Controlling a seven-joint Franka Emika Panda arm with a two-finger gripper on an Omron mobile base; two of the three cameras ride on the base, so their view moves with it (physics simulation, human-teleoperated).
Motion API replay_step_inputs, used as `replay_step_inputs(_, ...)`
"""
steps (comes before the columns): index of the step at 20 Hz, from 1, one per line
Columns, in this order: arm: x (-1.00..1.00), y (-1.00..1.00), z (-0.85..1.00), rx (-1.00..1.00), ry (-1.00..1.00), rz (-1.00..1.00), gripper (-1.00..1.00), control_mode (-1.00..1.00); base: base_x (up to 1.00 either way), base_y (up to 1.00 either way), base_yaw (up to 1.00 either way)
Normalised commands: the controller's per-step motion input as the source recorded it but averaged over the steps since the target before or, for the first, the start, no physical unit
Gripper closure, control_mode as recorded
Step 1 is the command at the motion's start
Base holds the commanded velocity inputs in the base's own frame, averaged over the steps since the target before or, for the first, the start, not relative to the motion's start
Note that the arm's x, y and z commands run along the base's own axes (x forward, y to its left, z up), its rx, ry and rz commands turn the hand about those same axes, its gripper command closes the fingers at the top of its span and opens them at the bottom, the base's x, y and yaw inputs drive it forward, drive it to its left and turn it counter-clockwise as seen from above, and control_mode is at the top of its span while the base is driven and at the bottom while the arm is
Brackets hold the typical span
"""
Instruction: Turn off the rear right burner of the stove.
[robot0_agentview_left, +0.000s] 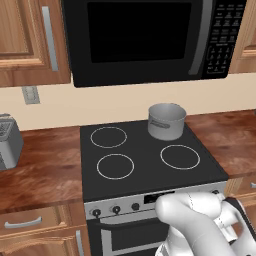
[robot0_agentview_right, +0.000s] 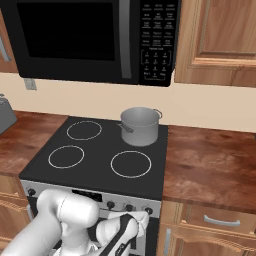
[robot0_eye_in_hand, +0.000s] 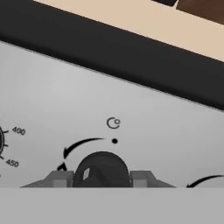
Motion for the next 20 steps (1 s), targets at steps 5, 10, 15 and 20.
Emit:
replay_step_inputs(5,0.11,0.07,0.01,0.33,0.10,-0.09,1.00,-1.00,0.00,0.00,0.00)
replay_step_inputs(10,0.14,0.10,0.00,0.37,0.13,-0.09,1.00,-1.00,0.00,0.00,0.00)
replay_step_inputs(15,0.09,0.06,0.01,0.39,0.14,-0.10,1.00,-1.00,0.00,0.00,0.00)
replay_step_inputs(20,0.02,0.03,0.00,0.42,0.14,-0.10,1.00,-1.00,0.00,0.00,0.00)
